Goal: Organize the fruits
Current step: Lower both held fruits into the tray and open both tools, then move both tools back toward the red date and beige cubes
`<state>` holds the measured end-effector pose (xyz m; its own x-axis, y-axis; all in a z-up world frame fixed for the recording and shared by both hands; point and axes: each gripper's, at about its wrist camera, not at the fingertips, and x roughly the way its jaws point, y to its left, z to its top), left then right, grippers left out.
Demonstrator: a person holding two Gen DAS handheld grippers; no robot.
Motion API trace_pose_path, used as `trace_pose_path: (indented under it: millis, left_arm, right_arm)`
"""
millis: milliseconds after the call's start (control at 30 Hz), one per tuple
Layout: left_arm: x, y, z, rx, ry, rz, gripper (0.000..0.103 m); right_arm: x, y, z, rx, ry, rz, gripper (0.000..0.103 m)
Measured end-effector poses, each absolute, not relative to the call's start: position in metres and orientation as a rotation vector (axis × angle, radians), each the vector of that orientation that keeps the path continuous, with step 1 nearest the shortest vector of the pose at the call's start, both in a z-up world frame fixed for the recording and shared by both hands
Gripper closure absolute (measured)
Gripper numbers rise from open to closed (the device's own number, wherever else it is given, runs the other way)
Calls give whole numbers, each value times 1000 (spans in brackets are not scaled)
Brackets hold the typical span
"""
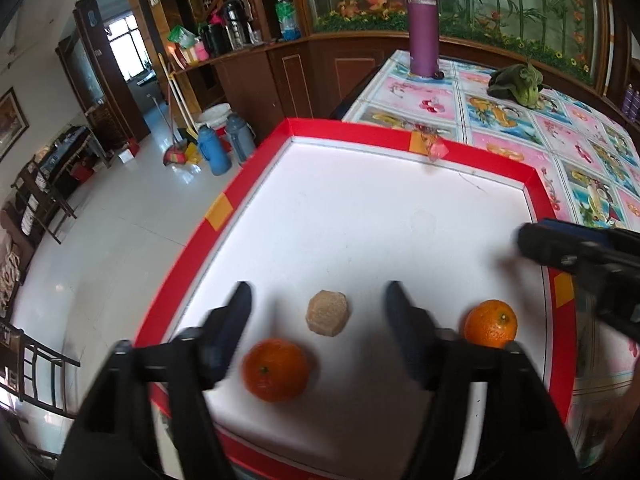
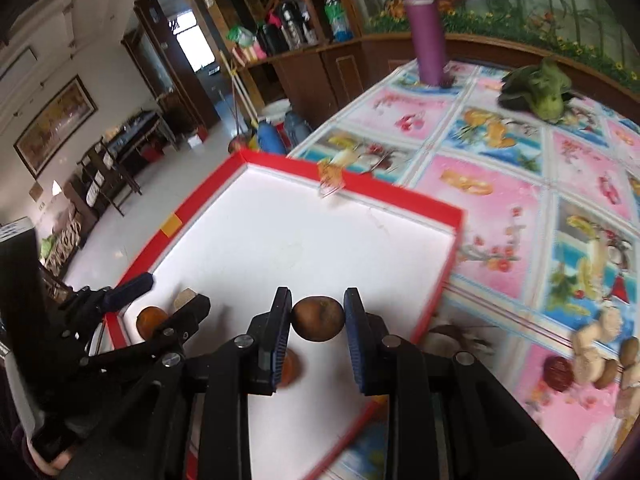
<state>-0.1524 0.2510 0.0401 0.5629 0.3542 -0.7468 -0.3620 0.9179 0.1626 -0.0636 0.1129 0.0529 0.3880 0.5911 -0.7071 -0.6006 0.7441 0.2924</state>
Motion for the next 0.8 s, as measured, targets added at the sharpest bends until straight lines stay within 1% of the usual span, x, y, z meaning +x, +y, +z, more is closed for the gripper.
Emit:
trace_pose_path:
  millis: [133, 267, 567, 667, 800]
  left_arm:
    - [-155, 241, 49, -11, 855, 392, 29]
    - [-157, 216, 59, -7, 837, 301, 28]
    - [-149, 119, 66, 94, 843, 76, 26]
    - [-142, 95, 62, 109, 867, 22, 26]
    - [-128, 74, 59, 129, 887, 1, 26]
  right_arm:
    - [-68, 72, 59, 24, 871, 711, 76]
    - [-79, 19, 59, 45, 867, 623, 76]
    - [-98, -97, 48, 74, 887, 401, 76]
    - [-95, -117, 44, 92, 898, 383, 76]
    - [-84, -118, 38, 89, 902, 391, 76]
